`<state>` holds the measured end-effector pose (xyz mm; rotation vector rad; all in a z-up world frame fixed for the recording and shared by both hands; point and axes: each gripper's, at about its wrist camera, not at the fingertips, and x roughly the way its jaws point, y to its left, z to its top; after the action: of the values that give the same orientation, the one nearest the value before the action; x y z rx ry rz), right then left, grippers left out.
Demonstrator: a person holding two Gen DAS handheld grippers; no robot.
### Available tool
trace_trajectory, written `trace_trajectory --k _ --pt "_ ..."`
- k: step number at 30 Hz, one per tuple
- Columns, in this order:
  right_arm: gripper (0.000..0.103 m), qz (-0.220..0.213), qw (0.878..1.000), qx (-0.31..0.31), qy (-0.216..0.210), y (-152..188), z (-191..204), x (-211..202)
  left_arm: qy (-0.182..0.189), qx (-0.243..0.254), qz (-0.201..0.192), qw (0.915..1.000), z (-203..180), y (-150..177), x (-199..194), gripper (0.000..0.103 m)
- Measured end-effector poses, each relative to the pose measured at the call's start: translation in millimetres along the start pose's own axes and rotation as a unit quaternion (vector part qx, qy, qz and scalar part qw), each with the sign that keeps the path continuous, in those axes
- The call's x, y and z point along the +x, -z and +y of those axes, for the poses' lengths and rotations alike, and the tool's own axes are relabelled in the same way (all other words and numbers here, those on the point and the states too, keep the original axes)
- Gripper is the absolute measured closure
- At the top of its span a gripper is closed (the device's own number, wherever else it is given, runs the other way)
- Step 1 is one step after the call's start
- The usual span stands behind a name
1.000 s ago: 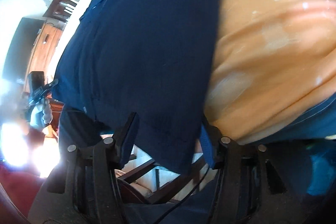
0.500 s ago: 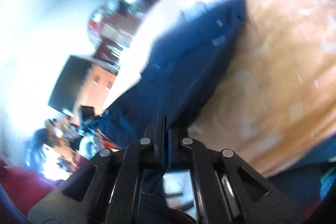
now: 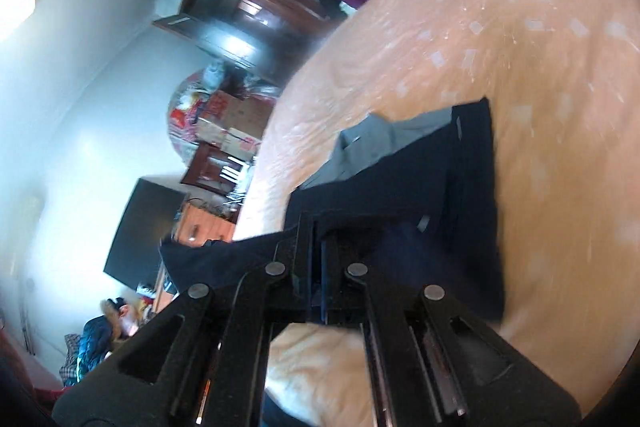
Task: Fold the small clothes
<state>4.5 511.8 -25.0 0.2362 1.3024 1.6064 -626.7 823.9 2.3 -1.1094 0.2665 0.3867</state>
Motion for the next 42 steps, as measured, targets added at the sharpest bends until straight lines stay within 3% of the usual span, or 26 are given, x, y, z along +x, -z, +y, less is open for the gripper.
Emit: trace_trajectory --k 1,3,4,5,6,8,9,12,14,17,20,24,28,29,31,39,42 --pt "0.099 0.01 1.0 0.004 0.001 -13 -13 14 -0.008 -0.008 0.007 0.9999 11 -13 18 0.089" --pt "0.092 0.022 0.999 -0.003 0.038 -32 -40 39 -0.059 -0.026 0.018 0.9977 44 -33 60 0.089" --pt "0.086 0.032 0.998 0.002 0.054 -40 -58 54 -0.074 -0.035 0.025 0.9964 59 -36 73 0.082" --pt "0.078 0.038 0.997 0.017 0.072 -44 -78 66 -0.104 -0.036 0.042 0.993 74 -42 96 0.079" --pt "0.062 0.042 0.994 0.028 0.099 -47 -98 75 -0.14 -0.049 0.067 0.9866 98 -46 123 0.073" --pt "0.057 0.046 0.992 0.043 0.11 -48 -120 80 -0.161 -0.073 0.093 0.9799 123 -47 150 0.069" --pt "0.055 0.047 0.992 0.045 0.104 -49 -124 82 -0.158 -0.074 0.084 0.9812 127 -49 155 0.069" --pt "0.05 0.06 0.991 0.008 0.12 -42 -123 88 -0.136 -0.052 0.058 0.9876 113 -53 149 0.045" --pt "0.05 0.07 0.988 -0.02 0.133 -40 -118 94 -0.152 -0.01 0.05 0.9871 96 -53 140 0.038" --pt "0.048 0.086 0.985 -0.046 0.145 -38 -113 107 -0.182 0.035 0.026 0.9823 78 -54 119 0.03" --pt "0.048 0.09 0.983 -0.047 0.151 -45 -124 122 -0.241 0.071 0.01 0.9678 72 -60 105 0.029" --pt "0.05 0.091 0.982 -0.049 0.157 -43 -129 125 -0.256 0.083 0.025 0.9628 73 -63 106 0.029" --pt "0.079 0.088 0.984 -0.034 0.152 -43 -135 126 -0.259 0.096 0.036 0.9604 71 -62 117 0.029" --pt "0.082 0.087 0.985 -0.026 0.15 -42 -139 125 -0.257 0.095 0.038 0.961 71 -59 120 0.029" --pt "0.103 0.081 0.984 -0.028 0.155 -41 -140 123 -0.254 0.096 0.039 0.9617 67 -54 123 0.029" --pt "0.103 0.068 0.983 -0.044 0.165 -35 -134 114 -0.25 0.125 0.05 0.9588 42 -13 104 0.029" --pt "0.103 0.052 0.985 -0.045 0.159 -35 -130 107 -0.241 0.119 0.039 0.9623 36 0 83 0.029"
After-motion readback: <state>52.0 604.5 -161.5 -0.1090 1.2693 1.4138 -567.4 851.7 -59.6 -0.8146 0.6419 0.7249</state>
